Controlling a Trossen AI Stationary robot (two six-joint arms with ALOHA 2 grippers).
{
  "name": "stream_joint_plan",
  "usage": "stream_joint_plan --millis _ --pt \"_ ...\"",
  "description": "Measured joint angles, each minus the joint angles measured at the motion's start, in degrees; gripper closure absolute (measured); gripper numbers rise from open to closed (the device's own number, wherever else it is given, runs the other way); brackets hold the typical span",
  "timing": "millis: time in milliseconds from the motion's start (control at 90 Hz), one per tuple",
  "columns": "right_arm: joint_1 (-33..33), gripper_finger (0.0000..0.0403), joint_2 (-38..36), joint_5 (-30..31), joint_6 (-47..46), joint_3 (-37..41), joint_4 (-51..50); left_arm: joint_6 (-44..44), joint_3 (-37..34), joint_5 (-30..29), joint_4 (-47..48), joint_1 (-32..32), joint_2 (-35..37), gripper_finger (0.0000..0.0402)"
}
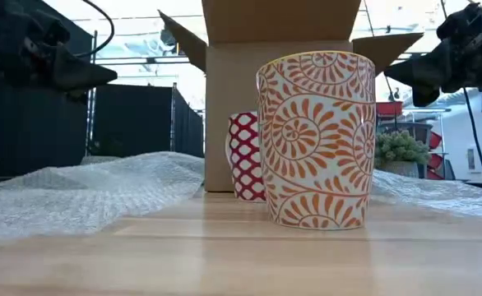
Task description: Wrap mug
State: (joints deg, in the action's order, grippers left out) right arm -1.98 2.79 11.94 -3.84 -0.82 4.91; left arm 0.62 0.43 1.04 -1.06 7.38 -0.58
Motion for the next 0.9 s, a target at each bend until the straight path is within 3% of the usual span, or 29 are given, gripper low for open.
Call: stream_joint_plan --millis 244,456,633,900 --pt "0.00 0.0401 0.00 0.00 0.01 -0.02 0.00 2.44 -0.01 0.01 -0.32 0.00 0.00 0.0402" --pt "-0.01 0.0401 0.01 0.00 0.00 -0.02 0.00 -14.51 -0.01 0.01 -11.27 0.00 -0.01 0.0402" --pt "0.00 0.0401 0.02 0.00 0.00 -0.02 0.00 -18.02 0.26 3.47 -15.63 -0.09 -0.16 0.0402" --pt "0.00 0.0401 0.00 0.00 0.00 -0.01 0.00 -16.90 7.72 4.54 -15.45 -6.57 -9.97 0.0402"
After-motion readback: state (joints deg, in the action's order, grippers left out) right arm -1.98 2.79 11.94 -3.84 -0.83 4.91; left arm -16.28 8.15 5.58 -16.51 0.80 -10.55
